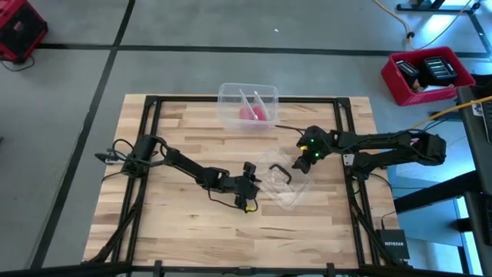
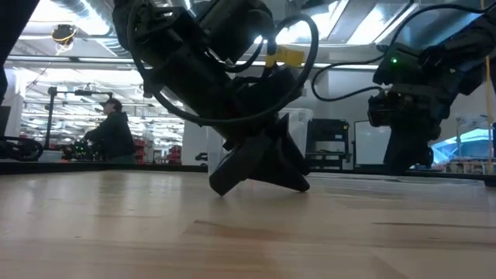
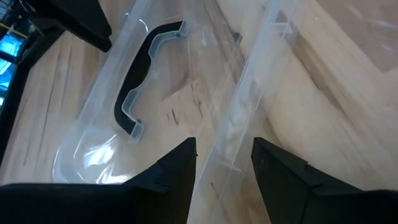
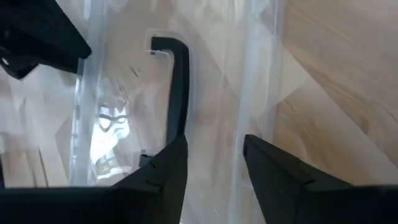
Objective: Roll bandage
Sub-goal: Close the transparent bin lid
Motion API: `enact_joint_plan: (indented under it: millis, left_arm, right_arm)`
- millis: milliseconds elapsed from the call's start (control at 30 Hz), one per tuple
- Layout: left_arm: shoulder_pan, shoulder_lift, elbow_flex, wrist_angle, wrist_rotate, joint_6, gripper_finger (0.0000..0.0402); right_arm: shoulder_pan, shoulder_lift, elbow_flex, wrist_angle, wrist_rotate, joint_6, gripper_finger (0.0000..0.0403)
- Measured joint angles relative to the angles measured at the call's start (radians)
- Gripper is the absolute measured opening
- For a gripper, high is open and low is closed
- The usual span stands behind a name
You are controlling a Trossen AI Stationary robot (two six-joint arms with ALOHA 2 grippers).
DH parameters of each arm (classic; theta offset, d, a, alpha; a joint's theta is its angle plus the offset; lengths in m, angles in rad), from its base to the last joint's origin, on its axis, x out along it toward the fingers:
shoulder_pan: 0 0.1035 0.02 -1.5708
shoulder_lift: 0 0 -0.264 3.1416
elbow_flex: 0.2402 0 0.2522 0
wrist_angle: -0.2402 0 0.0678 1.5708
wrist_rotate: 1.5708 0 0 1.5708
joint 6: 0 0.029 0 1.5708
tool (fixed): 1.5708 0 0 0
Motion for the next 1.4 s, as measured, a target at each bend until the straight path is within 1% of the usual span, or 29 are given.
enact_joint_plan:
  millis: [67,167,267,367,500,600,700,867,1100,1300,1400]
  left_arm:
    - [0.000,0.001,0.000,0.000,-0.001,-0.016,0.0148]
    - [0.000,0.002,0.000,0.000,-0.005,-0.053,0.0148]
    - [0.000,0.002,0.000,0.001,-0.008,-0.059,0.0148]
    - [0.000,0.002,-0.001,0.000,-0.007,-0.061,0.0148]
    - [0.000,0.002,-0.001,0.005,-0.006,-0.052,0.0148]
    - [0.001,0.003,-0.002,0.016,-0.004,-0.045,0.0148]
    - [0.003,0.004,-0.002,0.019,-0.003,-0.045,0.0148]
    - [0.004,0.004,-0.002,0.019,-0.002,-0.048,0.0148]
    - [0.012,0.004,-0.003,0.011,0.007,-0.081,0.0148]
    - [0.003,0.003,-0.004,-0.001,0.013,-0.082,0.0148]
    - [0.003,0.006,-0.001,0.014,-0.009,-0.081,0.0148]
  right_arm:
    - [0.000,-0.010,0.001,0.008,-0.006,0.005,0.0173]
    - [0.000,-0.020,0.032,-0.045,-0.006,-0.046,0.0204]
    - [0.000,-0.024,0.080,-0.112,0.008,-0.080,0.0241]
    - [0.000,-0.024,0.133,-0.175,0.044,-0.114,0.0268]
    - [0.000,-0.001,0.133,-0.199,0.137,-0.145,0.0278]
    - [0.000,0.047,0.098,-0.177,0.127,-0.145,0.0279]
    - [-0.001,0.098,0.065,-0.109,0.080,-0.143,0.0279]
    - [-0.003,0.127,0.018,0.042,-0.030,-0.112,0.0279]
    - [-0.003,0.131,0.001,0.109,-0.130,-0.086,0.0280]
    - [-0.002,0.098,0.010,0.140,-0.235,-0.080,0.0280]
    - [0.008,0.070,0.025,0.212,-0.384,-0.085,0.0279]
